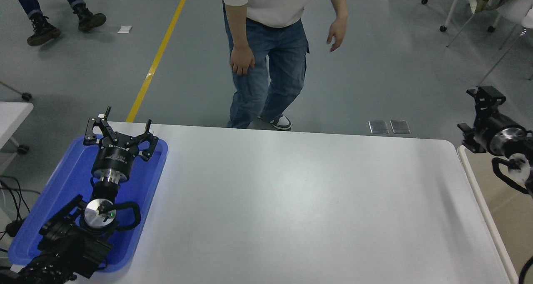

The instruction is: Pick up paper ball place in dustbin

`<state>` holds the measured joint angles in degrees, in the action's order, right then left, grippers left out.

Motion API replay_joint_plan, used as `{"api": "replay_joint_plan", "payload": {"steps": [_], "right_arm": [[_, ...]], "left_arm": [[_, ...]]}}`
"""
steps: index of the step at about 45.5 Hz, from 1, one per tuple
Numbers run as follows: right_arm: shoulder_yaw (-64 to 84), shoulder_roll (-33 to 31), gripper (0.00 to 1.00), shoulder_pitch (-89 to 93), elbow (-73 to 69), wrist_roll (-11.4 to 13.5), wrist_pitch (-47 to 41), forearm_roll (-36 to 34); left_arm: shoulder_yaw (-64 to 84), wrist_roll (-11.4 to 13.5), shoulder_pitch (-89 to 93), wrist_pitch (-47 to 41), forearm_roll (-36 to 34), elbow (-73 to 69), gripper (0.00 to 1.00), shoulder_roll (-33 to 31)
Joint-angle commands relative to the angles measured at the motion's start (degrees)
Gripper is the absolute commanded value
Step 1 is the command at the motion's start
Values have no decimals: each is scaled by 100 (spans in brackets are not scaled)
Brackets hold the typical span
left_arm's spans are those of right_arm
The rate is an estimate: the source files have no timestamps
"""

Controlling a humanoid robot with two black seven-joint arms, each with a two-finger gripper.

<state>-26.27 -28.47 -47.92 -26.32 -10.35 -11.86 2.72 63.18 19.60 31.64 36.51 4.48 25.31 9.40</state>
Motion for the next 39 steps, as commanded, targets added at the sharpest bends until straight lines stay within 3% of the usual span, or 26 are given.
{"api": "replay_joint_plan", "payload": {"steps": [1,23,39], "right_arm": [[-1275,429,100,283,-1086,-46,-9,-70],[-2594,1756,100,1153,-1042,-72,-870,-70],[-2603,1862,100,1672,-989,-292,-1415,-491]], "left_arm": [[1,0,0,-4,0,0,100,0],[1,0,0,-4,0,0,100,0],[1,0,0,5,0,0,100,0]]}}
